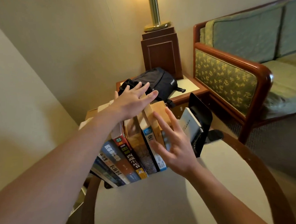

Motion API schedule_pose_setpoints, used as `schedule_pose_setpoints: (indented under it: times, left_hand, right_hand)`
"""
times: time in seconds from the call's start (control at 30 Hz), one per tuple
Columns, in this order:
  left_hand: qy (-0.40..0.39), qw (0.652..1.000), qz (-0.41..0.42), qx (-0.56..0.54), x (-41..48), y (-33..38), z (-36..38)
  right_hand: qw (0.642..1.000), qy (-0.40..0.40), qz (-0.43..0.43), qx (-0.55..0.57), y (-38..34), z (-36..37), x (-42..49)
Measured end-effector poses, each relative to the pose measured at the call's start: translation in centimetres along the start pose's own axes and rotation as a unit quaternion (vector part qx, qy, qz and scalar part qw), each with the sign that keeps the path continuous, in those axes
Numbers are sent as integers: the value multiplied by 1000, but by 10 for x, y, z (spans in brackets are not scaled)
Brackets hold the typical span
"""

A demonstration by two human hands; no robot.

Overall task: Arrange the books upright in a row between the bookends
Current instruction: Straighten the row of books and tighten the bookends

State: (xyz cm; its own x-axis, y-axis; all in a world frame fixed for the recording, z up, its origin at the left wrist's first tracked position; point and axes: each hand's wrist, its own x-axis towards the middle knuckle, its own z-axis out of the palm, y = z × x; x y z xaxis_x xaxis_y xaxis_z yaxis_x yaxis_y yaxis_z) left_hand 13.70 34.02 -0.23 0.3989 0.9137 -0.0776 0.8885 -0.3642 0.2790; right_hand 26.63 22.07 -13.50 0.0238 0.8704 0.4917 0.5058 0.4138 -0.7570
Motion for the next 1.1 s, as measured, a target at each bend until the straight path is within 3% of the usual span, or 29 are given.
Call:
schedule_pose_setpoints:
  times: [0.17, 0.33, 0.5, 0.63, 0.8, 0.9, 0.97, 1.1]
  left_hand:
    - [-33, 998, -28, 34, 36, -4, 23]
    - [-50, 991, 20, 121, 34, -7, 17]
    - [-50, 978, 68, 192, 32, -4, 16]
    - [-65, 980, 53, 182, 32, -8, 15]
    - [-67, 975, 30, 208, 25, 2, 12]
    - [-53, 994, -21, 96, 31, 0, 14]
    - [-47, 997, -53, 43, 38, -3, 16]
    - [-42, 992, -88, 85, 43, 10, 20]
  right_hand:
    - [983, 154, 95, 42, 6, 37, -20]
    - [972, 171, 134, -94, 28, 81, -41]
    - [980, 148, 44, -126, 54, 72, -46]
    - [971, 182, -38, -151, 68, 72, -39]
    - [965, 201, -43, -163, 67, 76, -37]
    - [972, 186, -45, -137, 63, 74, -36]
    - [982, 181, -13, -60, 58, 68, -39]
    - [971, 219, 71, 60, 39, 70, -34]
